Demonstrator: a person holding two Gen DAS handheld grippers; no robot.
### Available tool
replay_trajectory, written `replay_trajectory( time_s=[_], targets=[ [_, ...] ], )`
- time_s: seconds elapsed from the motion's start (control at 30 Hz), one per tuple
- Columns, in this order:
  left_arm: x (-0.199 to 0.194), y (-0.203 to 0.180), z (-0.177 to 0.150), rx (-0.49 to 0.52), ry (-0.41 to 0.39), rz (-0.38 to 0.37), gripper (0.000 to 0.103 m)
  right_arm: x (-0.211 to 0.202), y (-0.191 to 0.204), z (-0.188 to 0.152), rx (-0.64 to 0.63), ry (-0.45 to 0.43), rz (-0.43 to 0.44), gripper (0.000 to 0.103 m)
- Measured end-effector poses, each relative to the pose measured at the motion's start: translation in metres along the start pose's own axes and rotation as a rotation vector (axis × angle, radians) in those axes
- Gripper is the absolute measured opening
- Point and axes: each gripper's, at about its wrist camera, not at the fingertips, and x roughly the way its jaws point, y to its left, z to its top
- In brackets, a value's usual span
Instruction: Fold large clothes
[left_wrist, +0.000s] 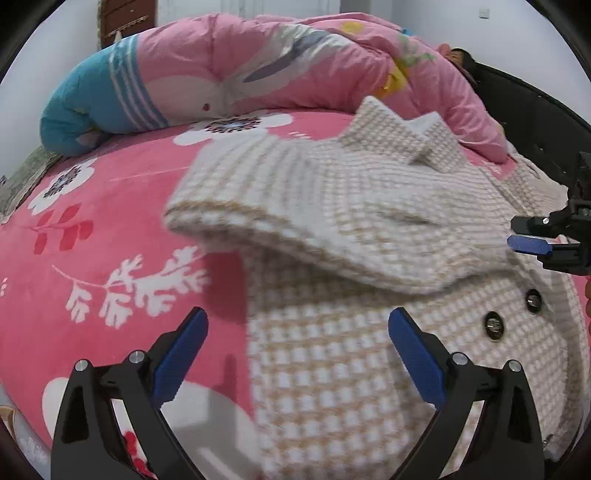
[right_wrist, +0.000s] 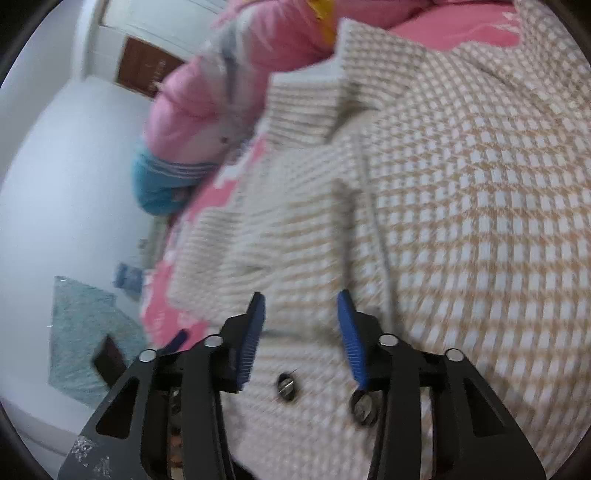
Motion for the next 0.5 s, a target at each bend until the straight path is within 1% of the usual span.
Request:
replay_trajectory(
  time_s=[0.1, 0.13, 0.2, 0.3, 0.37, 0.43, 0.47, 0.5],
  targets=[
    [0.012, 0.014, -0.001, -0.034, 0.02, 0.045, 0.096, 0.016, -0.002, 0.003, -0.009, 0.031, -0.034, 0.034],
    [0.016, 0.018, -0.002, -0.048, 0.029, 0.049, 0.096, 0.019, -0.002, 0.003, -0.015, 0.037, -0.042, 0.033],
    [0.025, 0.028, -0.003, -0.092, 0.053, 0.04, 0.096, 0.021, 0.002, 0.002, -0.037, 0.04, -0.047, 0.031],
    [0.029, 0.039, -0.006, -0.144, 0.059, 0.013, 0.096, 0.025, 0.013, 0.0, -0.095, 0.06, -0.06, 0.029],
    [0.029, 0.04, -0.006, -0.145, 0.056, 0.015, 0.096, 0.027, 0.023, -0.003, -0.146, 0.067, -0.091, 0.028],
    [0.03, 0.037, -0.006, -0.139, 0.056, 0.028, 0.096, 0.029, 0.031, -0.006, -0.203, 0.062, -0.135, 0.015],
    [0.031, 0.036, -0.005, -0.137, 0.057, 0.033, 0.096, 0.029, 0.034, -0.006, -0.217, 0.057, -0.141, 0.007],
    [0.032, 0.035, -0.006, -0.136, 0.056, 0.038, 0.096, 0.028, 0.037, -0.004, -0.231, 0.045, -0.149, 0.006]
  ],
)
